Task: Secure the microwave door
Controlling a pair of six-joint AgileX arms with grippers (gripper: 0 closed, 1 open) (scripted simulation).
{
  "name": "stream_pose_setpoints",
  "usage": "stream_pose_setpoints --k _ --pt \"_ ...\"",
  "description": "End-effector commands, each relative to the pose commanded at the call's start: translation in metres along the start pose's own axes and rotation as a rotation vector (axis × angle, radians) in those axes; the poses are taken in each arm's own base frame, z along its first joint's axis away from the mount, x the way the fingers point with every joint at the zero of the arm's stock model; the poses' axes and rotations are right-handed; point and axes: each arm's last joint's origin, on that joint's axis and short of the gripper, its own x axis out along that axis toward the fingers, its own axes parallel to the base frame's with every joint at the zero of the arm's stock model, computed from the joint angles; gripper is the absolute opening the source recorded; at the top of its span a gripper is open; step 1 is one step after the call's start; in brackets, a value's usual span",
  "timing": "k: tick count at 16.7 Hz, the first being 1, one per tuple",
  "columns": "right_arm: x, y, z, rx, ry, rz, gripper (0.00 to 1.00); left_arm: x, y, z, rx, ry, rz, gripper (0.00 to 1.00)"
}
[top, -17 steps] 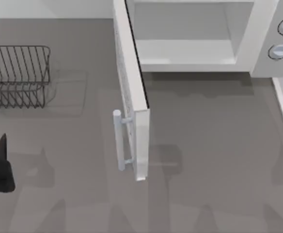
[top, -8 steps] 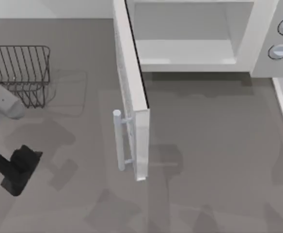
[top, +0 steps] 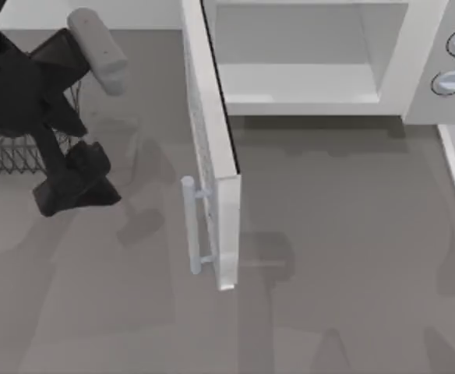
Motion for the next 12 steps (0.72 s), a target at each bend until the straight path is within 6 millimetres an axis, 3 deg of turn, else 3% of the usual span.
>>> stream_pose_setpoints --k 6,12 --pt "0.0 0.0 0.0 0.0 0.0 0.0 1.0 -0.022 0.022 0.064 0.209 -0.059 -0.076 1.0" --pt "0.0 0.0 0.0 0.0 0.0 0.0 1.0 -0.03 0.025 0.08 0.283 -0.1 -0.075 1.0"
